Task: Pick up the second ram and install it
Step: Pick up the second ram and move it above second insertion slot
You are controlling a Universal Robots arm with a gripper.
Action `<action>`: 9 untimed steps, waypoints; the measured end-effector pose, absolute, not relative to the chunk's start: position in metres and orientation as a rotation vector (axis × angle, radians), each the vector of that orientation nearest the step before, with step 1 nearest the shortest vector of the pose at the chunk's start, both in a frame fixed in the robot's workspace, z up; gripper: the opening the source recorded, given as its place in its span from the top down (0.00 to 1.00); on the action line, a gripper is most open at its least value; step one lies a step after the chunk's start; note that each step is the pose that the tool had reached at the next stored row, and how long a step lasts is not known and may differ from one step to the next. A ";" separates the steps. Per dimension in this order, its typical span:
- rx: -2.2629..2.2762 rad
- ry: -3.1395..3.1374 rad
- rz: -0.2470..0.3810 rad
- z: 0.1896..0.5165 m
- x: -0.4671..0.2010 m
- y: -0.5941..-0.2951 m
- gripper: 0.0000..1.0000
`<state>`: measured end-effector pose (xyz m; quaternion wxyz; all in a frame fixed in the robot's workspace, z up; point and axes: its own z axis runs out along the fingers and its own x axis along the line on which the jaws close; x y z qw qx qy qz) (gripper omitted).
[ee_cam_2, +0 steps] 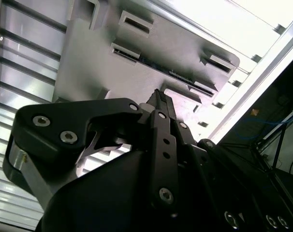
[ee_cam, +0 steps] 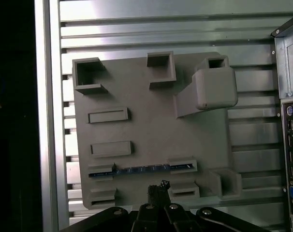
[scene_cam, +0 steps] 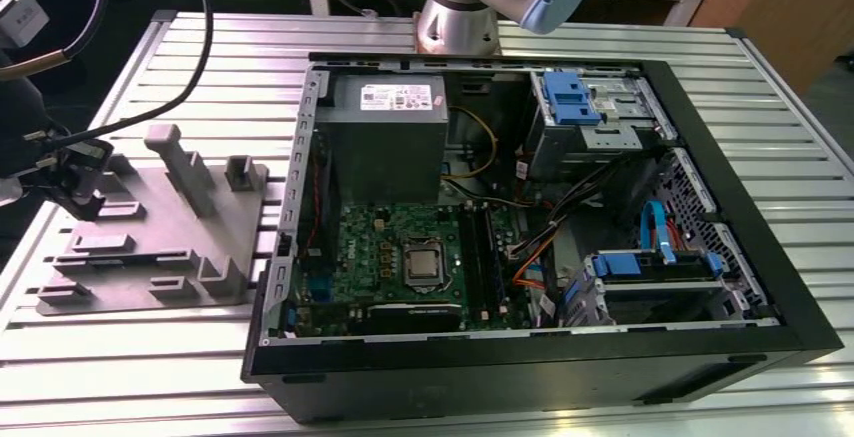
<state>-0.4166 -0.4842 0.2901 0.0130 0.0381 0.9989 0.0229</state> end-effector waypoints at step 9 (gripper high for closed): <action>0.111 3.113 0.071 0.290 -0.417 -0.484 0.90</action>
